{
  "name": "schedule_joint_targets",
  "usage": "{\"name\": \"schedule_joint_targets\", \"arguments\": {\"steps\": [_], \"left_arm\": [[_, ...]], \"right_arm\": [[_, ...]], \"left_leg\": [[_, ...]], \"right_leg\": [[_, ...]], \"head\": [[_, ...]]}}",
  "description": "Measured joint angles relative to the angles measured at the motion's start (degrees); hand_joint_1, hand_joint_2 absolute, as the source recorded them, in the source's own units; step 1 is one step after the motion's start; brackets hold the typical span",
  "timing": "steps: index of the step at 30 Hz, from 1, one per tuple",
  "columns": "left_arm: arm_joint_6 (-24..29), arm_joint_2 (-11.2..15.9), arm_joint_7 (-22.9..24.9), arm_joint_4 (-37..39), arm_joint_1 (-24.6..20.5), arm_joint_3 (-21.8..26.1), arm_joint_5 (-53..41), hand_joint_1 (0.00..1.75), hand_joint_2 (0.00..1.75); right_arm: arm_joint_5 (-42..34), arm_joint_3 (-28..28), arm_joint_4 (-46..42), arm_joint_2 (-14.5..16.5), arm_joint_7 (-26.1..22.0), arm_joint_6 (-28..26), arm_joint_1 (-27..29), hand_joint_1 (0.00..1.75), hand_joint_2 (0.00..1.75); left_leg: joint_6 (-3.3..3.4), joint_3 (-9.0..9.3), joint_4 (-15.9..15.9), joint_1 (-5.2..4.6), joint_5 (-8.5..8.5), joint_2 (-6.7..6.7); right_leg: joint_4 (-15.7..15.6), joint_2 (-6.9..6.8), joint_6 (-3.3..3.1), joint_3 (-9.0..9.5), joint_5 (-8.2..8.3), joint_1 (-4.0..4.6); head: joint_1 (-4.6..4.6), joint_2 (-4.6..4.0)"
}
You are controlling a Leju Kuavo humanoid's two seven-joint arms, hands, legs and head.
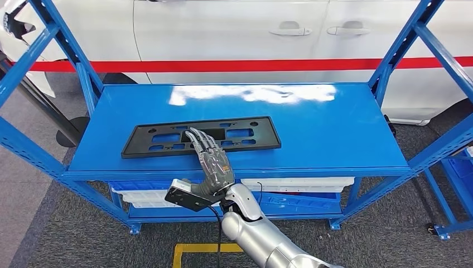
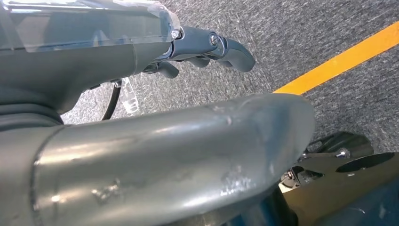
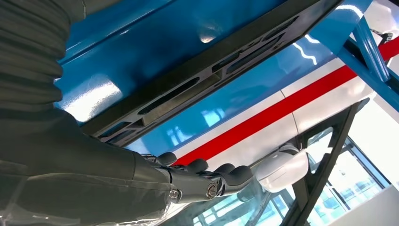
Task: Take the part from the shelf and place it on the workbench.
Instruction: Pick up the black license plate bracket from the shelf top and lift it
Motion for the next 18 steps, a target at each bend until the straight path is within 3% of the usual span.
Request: {"name": "schedule_joint_targets", "arguments": {"steps": [18], "left_arm": [[-0.1,0.1,-1.0,0.0,-0.2,0.5,-0.2,0.0,0.0]], "right_arm": [[-0.9,0.7,0.2,0.0,-0.4,0.0,0.2,0.0,1.75]], "left_leg": [[0.13,-0.09,0.2,-0.28,-0.09,-0.01]], "right_leg": [[-0.1,0.0,0.14,-0.01,0.08,-0.29]], "head": [[-0.01,0.01]]}}
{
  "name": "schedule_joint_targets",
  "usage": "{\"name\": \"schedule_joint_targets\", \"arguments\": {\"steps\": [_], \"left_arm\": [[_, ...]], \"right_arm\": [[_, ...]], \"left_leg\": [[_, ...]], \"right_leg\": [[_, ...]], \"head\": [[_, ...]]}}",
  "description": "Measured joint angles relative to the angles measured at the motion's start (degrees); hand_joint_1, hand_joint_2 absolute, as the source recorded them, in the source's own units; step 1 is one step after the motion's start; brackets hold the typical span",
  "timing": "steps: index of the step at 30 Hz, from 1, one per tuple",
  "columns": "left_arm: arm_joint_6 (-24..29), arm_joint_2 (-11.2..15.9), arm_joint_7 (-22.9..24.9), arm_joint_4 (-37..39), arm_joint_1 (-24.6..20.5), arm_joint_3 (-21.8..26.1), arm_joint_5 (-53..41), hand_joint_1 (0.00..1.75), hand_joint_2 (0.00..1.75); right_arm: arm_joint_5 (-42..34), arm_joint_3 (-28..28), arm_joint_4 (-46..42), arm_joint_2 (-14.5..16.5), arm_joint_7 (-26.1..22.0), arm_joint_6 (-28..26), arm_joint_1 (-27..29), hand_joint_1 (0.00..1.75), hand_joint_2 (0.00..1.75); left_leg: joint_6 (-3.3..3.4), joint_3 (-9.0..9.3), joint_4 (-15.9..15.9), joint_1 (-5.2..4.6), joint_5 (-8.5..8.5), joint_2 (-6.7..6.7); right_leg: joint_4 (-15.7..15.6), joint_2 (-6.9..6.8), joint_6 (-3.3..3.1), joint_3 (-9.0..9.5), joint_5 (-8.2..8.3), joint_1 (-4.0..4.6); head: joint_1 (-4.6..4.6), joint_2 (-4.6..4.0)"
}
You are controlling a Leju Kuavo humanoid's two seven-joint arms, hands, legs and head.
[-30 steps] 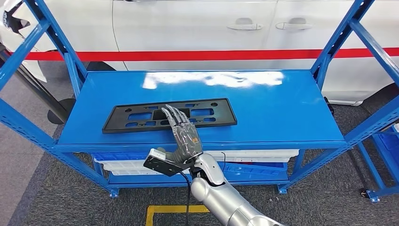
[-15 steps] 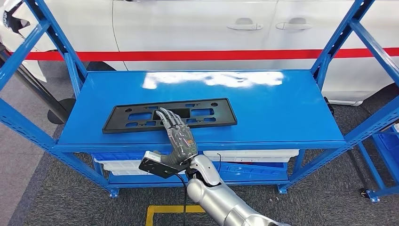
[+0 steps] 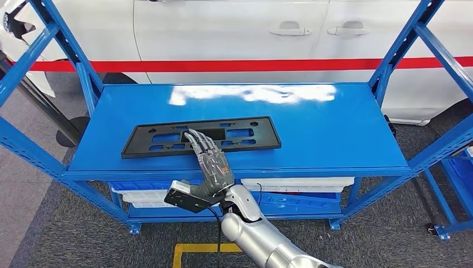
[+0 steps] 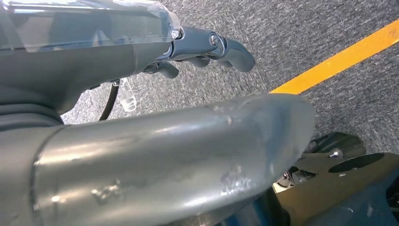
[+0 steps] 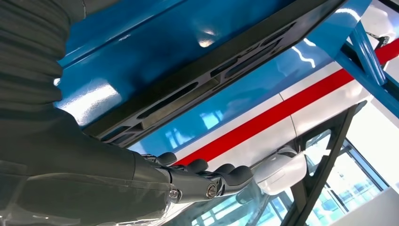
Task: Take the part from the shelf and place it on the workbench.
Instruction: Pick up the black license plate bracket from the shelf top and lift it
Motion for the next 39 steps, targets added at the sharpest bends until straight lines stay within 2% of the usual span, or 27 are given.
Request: {"name": "schedule_joint_targets", "arguments": {"steps": [4,6,7,9,10,11,12,14,15,16,18,20,21,22,24,25,26,27,28,30,31,33,35,36,37,39], "left_arm": [[0.0,0.0,0.0,0.0,0.0,0.1,0.0,0.0,0.0],[0.0,0.1,0.0,0.0,0.0,0.2,0.0,0.0,0.0],[0.0,0.1,-0.1,0.0,0.0,0.2,0.0,0.0,0.0],[-0.1,0.1,-0.1,0.0,0.0,0.2,0.0,0.0,0.0],[-0.1,0.1,-0.1,0.0,0.0,0.2,0.0,0.0,0.0],[-0.1,0.1,-0.2,0.0,0.0,0.2,0.0,0.0,0.0],[-0.1,0.1,-0.2,0.0,0.0,0.2,-0.1,0.0,0.0],[-0.2,0.0,-0.3,0.0,0.0,0.2,-0.1,0.0,0.0],[-0.2,0.0,-0.4,0.0,-0.1,0.2,-0.1,0.0,0.0],[-0.2,0.0,-0.4,0.0,-0.1,0.3,-0.1,0.0,0.0],[-0.1,0.0,-0.5,0.0,-0.1,0.3,-0.1,0.0,0.0],[-0.1,0.0,-0.6,0.0,-0.1,0.4,-0.1,0.0,0.0],[0.0,0.0,-0.6,0.0,-0.1,0.4,-0.1,0.0,0.0],[0.0,0.0,-0.6,0.0,-0.2,0.4,-0.1,0.0,0.0],[0.0,0.0,-0.6,0.0,-0.1,0.4,-0.1,0.0,0.0],[0.0,0.0,-0.6,0.0,0.0,0.4,-0.1,0.0,0.0],[0.0,0.0,-0.6,0.0,0.0,0.4,-0.1,0.0,0.0],[0.0,0.0,-0.6,0.0,0.1,0.4,-0.1,0.0,0.0],[0.0,0.0,-0.6,0.0,0.1,0.4,-0.1,0.0,0.0],[0.0,0.1,-0.6,0.0,0.1,0.4,-0.1,0.0,0.0],[0.0,0.1,-0.6,0.0,0.0,0.4,-0.1,0.0,0.0],[0.0,0.2,-0.6,0.0,-0.1,0.5,-0.1,0.0,0.0],[0.0,0.2,-0.6,0.0,0.0,0.5,-0.1,0.0,0.0],[0.0,0.3,-0.6,0.0,0.0,0.5,-0.1,0.0,0.0],[0.0,0.3,-0.6,0.0,0.0,0.5,-0.1,0.0,0.0],[0.0,0.2,-0.6,0.0,0.1,0.5,-0.1,0.0,0.0]], "right_arm": [[0.0,0.3,0.0,0.1,0.0,0.0,0.0,0.0,1.75],[0.0,0.3,-0.1,0.2,-0.1,0.0,0.0,0.0,1.75],[0.0,0.3,-0.1,0.2,-0.1,0.0,0.0,0.0,1.75],[-0.1,0.3,0.0,0.1,-0.1,0.0,0.2,0.0,1.75],[-0.1,0.3,0.1,0.0,-0.1,0.0,0.4,0.0,1.75],[-0.1,0.3,0.1,0.0,-0.1,0.0,0.6,0.0,1.75],[-0.2,0.3,0.2,0.0,-0.1,0.0,0.7,0.0,1.75],[-0.2,0.3,0.2,0.0,-0.4,-0.2,0.7,0.0,1.75],[-0.3,0.3,0.2,0.0,-0.7,-0.4,0.7,0.0,1.75],[-0.3,0.4,0.2,0.0,-1.0,-0.7,0.7,0.0,1.75],[-0.4,0.6,-0.4,0.0,-1.4,-1.2,0.9,0.0,1.75],[-0.4,0.8,-1.6,0.0,-1.6,-1.3,1.2,0.0,1.75],[-0.4,1.0,-2.2,0.1,-1.6,-1.3,1.2,0.0,1.75],[-0.4,1.1,-2.7,0.1,-1.7,-1.3,1.2,0.0,1.75],[-0.4,1.3,-3.2,0.1,-1.7,-1.2,1.4,0.0,1.75],[-0.4,1.4,-3.4,0.1,-1.7,-1.1,1.6,0.0,1.75],[-0.4,1.5,-3.5,0.1,-1.7,-1.0,1.8,0.0,1.75],[-0.4,1.6,-3.6,0.0,-1.7,-1.0,1.9,0.0,1.75],[-0.4,1.7,-3.9,0.0,-1.6,-0.9,1.9,0.0,1.75],[-0.4,2.0,-4.3,0.0,-1.5,-0.5,2.0,0.0,1.75],[-0.4,2.2,-4.6,0.0,-1.3,-0.3,2.0,0.0,1.75],[-0.4,2.5,-4.9,0.0,-1.0,0.0,2.2,0.0,1.75],[-0.5,2.7,-5.1,0.0,-0.7,0.0,2.3,0.0,1.75],[-0.5,2.7,-5.2,0.0,-0.7,0.0,2.4,0.0,1.75],[-0.5,2.7,-5.3,-0.1,-0.6,0.0,2.4,0.0,1.75],[-0.5,2.7,-5.3,-0.2,-0.6,0.0,2.6,0.0,1.75]], "left_leg": [[0.49,0.13,-0.4,0.04,0.12,0.03],[1.01,0.58,-1.4,0.39,0.5,0.13],[1.2,0.76,-1.7,0.53,0.63,0.19],[1.32,0.81,-1.9,0.52,0.63,0.22],[1.27,0.84,-1.8,0.52,0.57,0.2],[1.17,0.92,-1.8,0.53,0.46,0.16],[1.01,1.08,-1.7,0.55,0.3,0.1],[0.53,1.49,-1.4,0.57,-0.2,0.01],[0.2,1.57,-1.1,0.49,-0.48,-0.02],[-0.17,1.58,-1.0,0.4,-0.66,-0.02],[-0.97,1.53,-1.0,0.38,-0.79,-0.01],[-1.7,1.48,-0.8,0.62,-1.24,0.06],[-2.0,1.08,0.3,0.69,-1.95,0.09],[-2.24,-0.04,2.8,0.75,-3.21,0.11],[-2.59,-3.93,10.3,0.82,-6.15,0.12],[-2.69,-5.91,13.6,0.84,-6.93,0.12],[-2.71,-7.04,15.0,0.85,-6.64,0.12],[-2.65,-7.08,14.2,0.84,-5.17,0.12],[-2.48,-6.02,11.1,0.83,-2.84,0.12],[-1.94,-2.87,3.6,0.62,1.07,0.12],[-1.63,-1.72,1.0,0.46,1.79,0.13],[-1.12,-1.06,-0.5,0.14,1.37,0.1],[-0.59,-0.68,-1.0,0.41,1.21,0.04],[-0.26,-0.38,-1.3,0.57,1.17,0.05],[0.06,-0.06,-1.6,0.73,1.14,0.08],[0.55,0.26,-1.7,0.72,0.86,0.14]], "right_leg": [[-0.1,-0.03,0.44,0.05,-0.03,-0.16],[2.1,-0.05,0.65,-0.9,-1.29,-0.09],[4.8,-0.05,0.67,-2.29,-2.64,-0.07],[12.2,-0.02,0.67,-6.58,-5.54,-0.03],[15.0,-0.03,0.67,-8.46,-6.04,-0.04],[16.0,-0.03,0.67,-9.52,-5.42,-0.08],[14.9,-0.04,0.62,-9.51,-3.65,-0.15],[7.7,-0.05,0.37,-6.81,1.0,-0.29],[4.4,-0.04,0.21,-5.47,2.41,-0.23],[2.3,0.0,0.01,-4.64,3.01,-0.14],[1.3,0.16,-0.53,-4.45,2.78,0.18],[1.0,0.26,-1.32,-4.14,2.85,0.06],[0.8,0.23,-1.69,-3.86,2.86,-0.05],[0.6,0.16,-2.02,-3.55,2.82,-0.16],[0.5,0.02,-2.46,-3.21,2.52,-0.01],[0.6,0.01,-2.58,-3.08,2.35,0.09],[0.6,0.05,-2.64,-2.92,2.17,0.17],[0.7,0.14,-2.62,-2.68,1.95,0.22],[0.7,0.22,-2.56,-2.34,1.67,0.25],[0.8,0.33,-2.24,-1.73,1.06,0.35],[0.8,0.34,-1.99,-1.65,0.84,0.41],[0.8,0.31,-1.4,-1.69,0.64,0.53],[0.8,0.18,-0.79,-1.52,0.3,0.6],[1.8,0.12,-0.54,-1.86,-0.32,0.63],[4.0,0.07,-0.3,-2.9,-1.38,0.65],[11.1,0.05,-0.03,-7.01,-4.15,0.53]], "head": [[0.0,-0.01],[0.11,0.0],[0.19,0.0],[0.27,0.0],[0.28,0.0],[0.28,0.0],[0.27,0.0],[0.27,0.0],[0.25,0.0],[0.21,0.0],[0.14,0.0],[0.05,0.0],[-0.13,0.0],[-0.3,0.0],[-0.57,0.0],[-0.56,0.0],[-0.57,0.0],[-0.57,0.0],[-0.58,0.0],[-0.55,0.0],[-0.58,0.0],[-0.54,0.0],[-0.46,0.0],[-0.39,0.0],[-0.3,0.0],[-0.17,0.0]]}}
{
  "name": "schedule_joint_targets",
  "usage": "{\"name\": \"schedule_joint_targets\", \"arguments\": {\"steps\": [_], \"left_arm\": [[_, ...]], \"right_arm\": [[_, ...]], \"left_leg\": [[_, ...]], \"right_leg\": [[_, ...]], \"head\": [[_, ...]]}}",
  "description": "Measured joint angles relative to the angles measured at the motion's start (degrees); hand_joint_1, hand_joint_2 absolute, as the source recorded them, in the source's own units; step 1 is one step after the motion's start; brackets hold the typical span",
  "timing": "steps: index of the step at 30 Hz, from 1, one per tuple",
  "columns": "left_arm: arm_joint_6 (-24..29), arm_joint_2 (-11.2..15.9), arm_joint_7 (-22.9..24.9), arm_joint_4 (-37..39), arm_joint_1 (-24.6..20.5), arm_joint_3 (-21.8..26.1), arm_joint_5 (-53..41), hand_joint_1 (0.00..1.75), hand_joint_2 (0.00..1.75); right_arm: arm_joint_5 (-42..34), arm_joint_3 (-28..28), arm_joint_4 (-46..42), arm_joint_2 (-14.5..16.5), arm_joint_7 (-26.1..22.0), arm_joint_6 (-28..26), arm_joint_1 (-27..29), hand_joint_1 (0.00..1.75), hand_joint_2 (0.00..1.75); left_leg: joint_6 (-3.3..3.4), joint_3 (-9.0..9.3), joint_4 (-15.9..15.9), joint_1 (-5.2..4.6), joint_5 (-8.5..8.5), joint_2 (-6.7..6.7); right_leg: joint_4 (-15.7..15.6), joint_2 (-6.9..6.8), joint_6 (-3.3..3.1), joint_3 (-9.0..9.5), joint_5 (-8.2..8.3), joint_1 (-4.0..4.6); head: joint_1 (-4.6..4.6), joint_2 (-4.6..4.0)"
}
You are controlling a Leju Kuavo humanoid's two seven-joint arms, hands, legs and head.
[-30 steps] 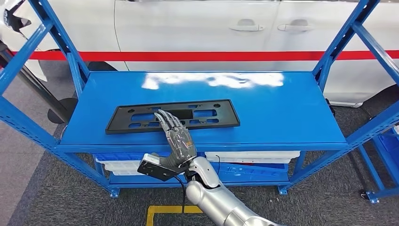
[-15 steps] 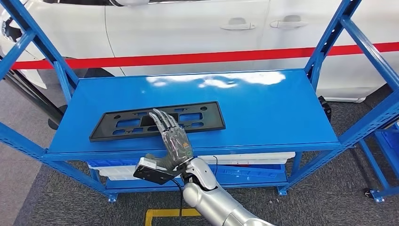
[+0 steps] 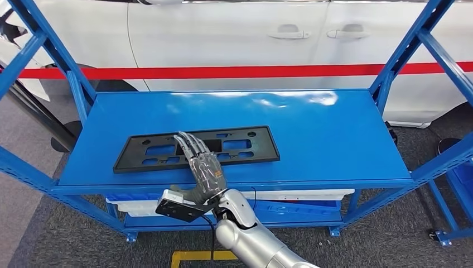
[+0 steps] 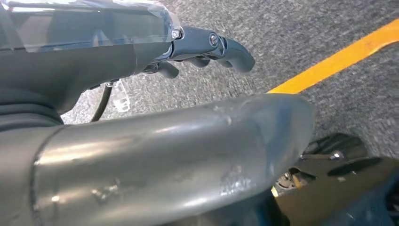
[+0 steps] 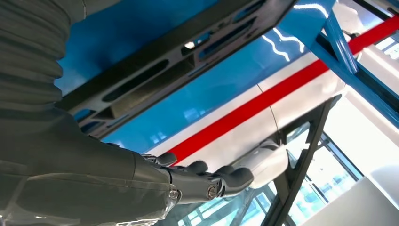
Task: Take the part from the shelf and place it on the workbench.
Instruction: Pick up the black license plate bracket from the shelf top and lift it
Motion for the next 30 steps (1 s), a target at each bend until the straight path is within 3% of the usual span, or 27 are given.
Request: {"name": "schedule_joint_targets", "arguments": {"steps": [2,3,5,7,10,12,14,17,18,19,21,23,27,30], "left_arm": [[0.0,0.0,0.0,0.0,0.1,0.0,0.0,0.0,0.0],[0.0,0.0,0.0,0.0,0.1,0.0,0.0,0.0,0.0],[0.0,0.0,0.0,0.0,0.2,0.0,0.0,0.0,0.0],[0.0,0.0,0.0,0.0,0.2,0.0,0.0,0.0,0.0],[0.0,-0.1,0.0,0.0,0.1,0.0,0.0,0.0,0.0],[0.0,-0.1,0.1,0.0,0.1,0.0,0.0,0.0,0.0],[-0.1,0.0,0.1,0.0,0.0,0.0,0.0,0.0,0.0],[-0.6,0.0,0.3,0.0,0.1,0.2,0.1,0.0,0.0],[-0.8,0.0,0.4,0.0,0.2,0.2,0.1,0.0,0.0],[-1.0,0.0,0.6,0.0,0.3,0.3,0.1,0.0,0.0],[-1.0,0.0,0.6,0.0,0.3,0.3,0.0,0.0,0.0],[-0.8,-0.1,0.6,0.0,0.2,0.3,0.0,0.0,0.0],[-0.7,-0.2,0.6,0.0,0.2,0.3,-0.2,0.0,0.0],[-0.4,-0.2,0.6,0.0,0.2,0.3,-0.5,0.0,0.0]], "right_arm": [[0.0,0.0,0.0,-0.3,0.0,0.0,0.4,0.0,1.75],[0.0,0.0,0.0,-0.5,0.0,0.0,0.6,0.0,1.75],[0.0,0.0,0.0,-0.6,0.0,0.0,0.7,0.0,1.75],[0.0,0.0,0.0,-0.6,0.0,0.0,0.7,0.0,1.75],[-0.1,0.0,0.0,-0.6,0.0,0.0,0.7,0.0,1.75],[-0.1,0.1,-0.1,-0.5,0.0,0.0,0.7,0.0,1.75],[-0.1,0.1,-0.2,-0.5,0.0,0.0,0.7,0.0,1.75],[-0.1,0.3,-0.1,-0.6,0.0,0.1,0.9,0.0,1.75],[-0.1,0.3,-0.1,-0.6,0.1,0.2,0.9,0.0,1.75],[-0.1,0.3,-0.1,-0.6,0.1,0.2,1.0,0.0,1.75],[-0.1,0.3,-0.1,-0.6,0.3,0.3,1.0,0.0,1.75],[-0.1,0.3,-0.1,-0.6,0.5,0.3,0.9,0.0,1.75],[-0.3,0.3,-0.1,-0.7,0.6,0.3,1.0,0.0,1.75],[-0.5,0.3,-0.1,-0.8,1.1,1.3,0.8,0.0,1.75]], "left_leg": [[0.14,0.28,0.1,-0.04,-0.41,-0.06],[0.12,0.52,0.2,-0.05,-0.67,-0.12],[-0.06,1.31,0.4,-0.07,-1.33,-0.22],[-0.5,2.0,0.5,-0.24,-1.99,-0.27],[-1.51,2.38,0.3,-0.32,-2.46,-0.24],[-2.16,2.54,0.5,-0.2,-2.87,-0.16],[-2.76,0.96,4.2,-0.07,-4.86,-0.08],[-3.48,-4.91,14.8,0.17,-8.93,-0.06],[-3.59,-6.06,16.3,0.21,-8.72,-0.05],[-3.64,-6.15,15.6,0.26,-7.35,-0.05],[-3.47,-3.35,8.4,0.37,-2.62,-0.01],[-3.0,-0.62,2.2,0.2,-0.23,-0.02],[-2.27,0.02,0.6,-0.06,-0.22,-0.21],[-1.89,0.02,0.7,-0.24,-0.34,-0.22]], "right_leg": [[5.2,-0.01,0.12,-3.86,-0.68,-0.04],[5.0,-0.01,0.08,-4.43,0.58,-0.04],[-1.4,-0.02,-0.26,-2.27,5.3,-0.01],[-8.0,0.0,-0.74,0.65,8.15,0.22],[-10.0,0.23,-1.38,1.61,8.12,0.54],[-10.5,0.29,-1.92,2.11,8.09,0.25],[-10.9,0.12,-2.47,2.8,8.02,-0.08],[-10.9,-0.05,-2.91,3.22,7.59,0.01],[-10.9,-0.01,-2.9,3.35,7.43,0.03],[-10.8,0.06,-2.84,3.54,7.23,0.02],[-10.6,0.19,-2.54,4.12,6.69,-0.02],[-10.4,0.22,-2.06,4.37,6.21,0.14],[-10.2,0.18,-2.47,4.32,5.87,0.43],[-10.6,0.18,-2.25,4.5,6.0,0.28]], "head": [[0.01,0.0],[0.02,0.0],[0.03,0.0],[0.01,0.0],[-0.04,-0.01],[-0.08,-0.01],[-0.37,0.0],[-0.55,0.0],[-0.55,0.0],[-0.56,0.0],[-0.57,0.0],[-0.54,0.0],[-0.16,0.0],[-0.12,0.0]]}}
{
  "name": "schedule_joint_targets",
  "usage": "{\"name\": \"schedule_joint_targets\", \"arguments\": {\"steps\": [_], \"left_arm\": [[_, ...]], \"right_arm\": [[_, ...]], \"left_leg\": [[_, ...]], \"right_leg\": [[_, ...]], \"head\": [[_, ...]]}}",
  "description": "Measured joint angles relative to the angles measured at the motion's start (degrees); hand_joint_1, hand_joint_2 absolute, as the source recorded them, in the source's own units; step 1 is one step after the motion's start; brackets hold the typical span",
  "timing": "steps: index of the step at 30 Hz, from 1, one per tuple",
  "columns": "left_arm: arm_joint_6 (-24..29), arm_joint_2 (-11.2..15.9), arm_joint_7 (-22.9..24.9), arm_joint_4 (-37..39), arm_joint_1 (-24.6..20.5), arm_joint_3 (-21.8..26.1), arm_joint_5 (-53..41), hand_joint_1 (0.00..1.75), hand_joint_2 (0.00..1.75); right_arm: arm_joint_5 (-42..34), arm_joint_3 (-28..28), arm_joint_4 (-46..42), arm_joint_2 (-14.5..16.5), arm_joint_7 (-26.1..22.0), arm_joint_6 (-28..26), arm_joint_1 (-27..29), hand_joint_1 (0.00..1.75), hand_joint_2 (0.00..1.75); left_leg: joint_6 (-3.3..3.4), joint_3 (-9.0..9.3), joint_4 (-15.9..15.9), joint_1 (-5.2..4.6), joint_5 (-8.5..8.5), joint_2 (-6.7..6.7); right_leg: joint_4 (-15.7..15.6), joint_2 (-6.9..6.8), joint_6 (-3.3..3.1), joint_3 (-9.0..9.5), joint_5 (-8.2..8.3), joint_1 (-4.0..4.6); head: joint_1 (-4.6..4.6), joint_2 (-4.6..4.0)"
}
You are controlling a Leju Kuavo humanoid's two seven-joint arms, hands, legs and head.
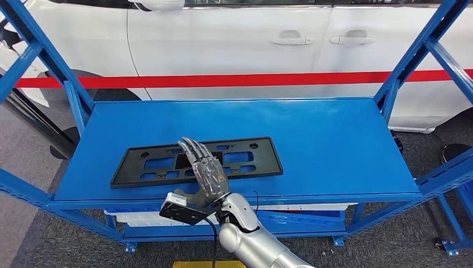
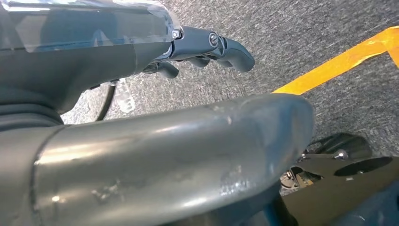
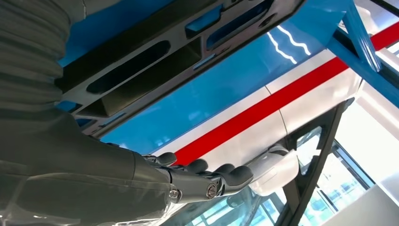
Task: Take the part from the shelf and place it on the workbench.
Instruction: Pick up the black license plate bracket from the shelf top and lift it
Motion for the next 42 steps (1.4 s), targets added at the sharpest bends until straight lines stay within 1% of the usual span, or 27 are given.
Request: {"name": "schedule_joint_targets", "arguments": {"steps": [2,9,12,13,16,17,20,25,29,34,36,39,42], "left_arm": [[0.0,0.0,0.0,0.0,-0.1,0.0,-0.1,0.0,0.0],[0.0,0.0,0.0,0.0,-0.1,0.0,-0.2,0.0,0.0],[-0.2,-0.1,0.0,0.0,-0.4,0.0,-0.6,0.0,0.0],[-0.5,-0.1,0.0,0.0,-0.6,-0.1,-0.8,0.0,0.0],[-0.9,-0.1,0.6,0.0,-1.0,-0.4,-1.7,0.0,0.0],[-0.9,-0.1,0.7,0.0,-1.0,-0.5,-1.9,0.0,0.0],[-0.8,-0.1,0.7,0.0,-1.0,-0.5,-1.8,0.0,0.0],[-0.7,-0.1,0.0,0.0,-1.3,-0.4,-1.1,0.0,0.0],[-0.4,-0.1,-0.1,0.0,-1.4,-0.4,-1.1,0.0,0.0],[0.2,-0.1,-0.1,0.0,-1.2,-0.4,-1.3,0.0,0.0],[0.3,-0.1,-0.2,0.0,-1.1,-0.4,-1.3,0.0,0.0],[0.3,-0.1,-0.3,0.0,-1.0,-0.4,-1.2,0.0,0.0],[0.3,-0.1,-0.4,0.0,-1.0,-0.4,-1.2,0.0,0.0]], "right_arm": [[-0.2,0.0,0.0,0.0,0.4,0.9,-0.2,0.0,1.75],[-0.3,0.0,0.2,0.0,0.8,1.6,-0.3,0.0,1.75],[-0.4,0.0,1.3,0.0,2.5,4.5,-1.4,0.0,1.75],[-0.3,0.0,3.6,0.0,3.8,6.1,-2.6,0.0,1.75],[0.3,-0.4,15.0,-0.1,6.4,8.4,-7.2,0.0,1.75],[0.3,-0.6,17.4,-0.1,6.7,8.5,-8.1,0.0,1.75],[0.2,-1.4,20.0,-0.1,7.6,8.9,-9.5,0.0,1.75],[0.9,-2.7,23.2,-0.1,8.8,7.2,-11.1,0.0,1.75],[1.3,-3.5,24.3,-0.1,8.9,5.7,-11.3,0.0,1.75],[3.8,-3.9,24.6,-0.2,8.2,0.8,-11.0,0.0,1.75],[5.7,-4.0,24.6,-0.2,8.7,0.0,-11.0,0.0,1.75],[9.2,-3.9,24.4,-0.3,10.9,-0.5,-11.1,0.0,1.75],[17.8,-2.4,24.0,-0.7,16.7,-0.8,-11.4,0.0,1.75]], "left_leg": [[0.1,0.0,0.0,-0.02,-0.02,0.01],[0.11,0.0,0.0,-0.03,-0.03,0.01],[0.27,-0.03,0.0,-0.09,-0.03,0.03],[0.37,-0.03,0.0,-0.15,-0.03,0.03],[0.59,0.01,0.1,-0.27,-0.02,0.04],[0.61,0.04,0.1,-0.27,-0.02,0.05],[0.61,0.13,0.1,-0.26,-0.02,0.06],[0.6,0.36,0.0,-0.24,-0.02,0.07],[0.6,0.46,0.0,-0.23,-0.02,0.06],[0.6,0.48,0.0,-0.23,-0.01,0.05],[0.6,0.48,0.0,-0.23,-0.01,0.07],[0.6,0.49,0.0,-0.24,-0.01,0.09],[0.61,0.5,0.0,-0.24,-0.02,0.09]], "right_leg": [[-0.1,0.0,0.12,0.06,0.06,-0.01],[-0.2,0.0,0.21,0.07,0.06,-0.04],[-0.2,0.01,0.45,0.07,0.13,-0.09],[-0.3,0.0,0.67,0.08,0.17,-0.15],[-0.3,-0.01,1.22,0.12,0.23,-0.27],[-0.3,-0.01,1.25,0.14,0.23,-0.27],[-0.3,-0.02,1.25,0.19,0.22,-0.26],[-0.3,0.0,1.27,0.34,0.17,-0.23],[-0.3,0.0,1.27,0.43,0.16,-0.21],[-0.3,-0.02,1.28,0.49,0.17,-0.14],[-0.3,0.02,1.29,0.51,0.18,-0.14],[-0.3,0.06,1.3,0.52,0.19,-0.14],[-0.3,0.05,1.3,0.5,0.18,-0.15]], "head": [[0.01,0.0],[-0.01,0.0],[-0.01,0.0],[-0.01,0.0],[-0.03,0.0],[-0.03,0.0],[-0.03,0.0],[-0.04,-0.01],[-0.04,0.0],[-0.02,0.0],[-0.02,0.0],[-0.02,0.0],[-0.04,0.0]]}}
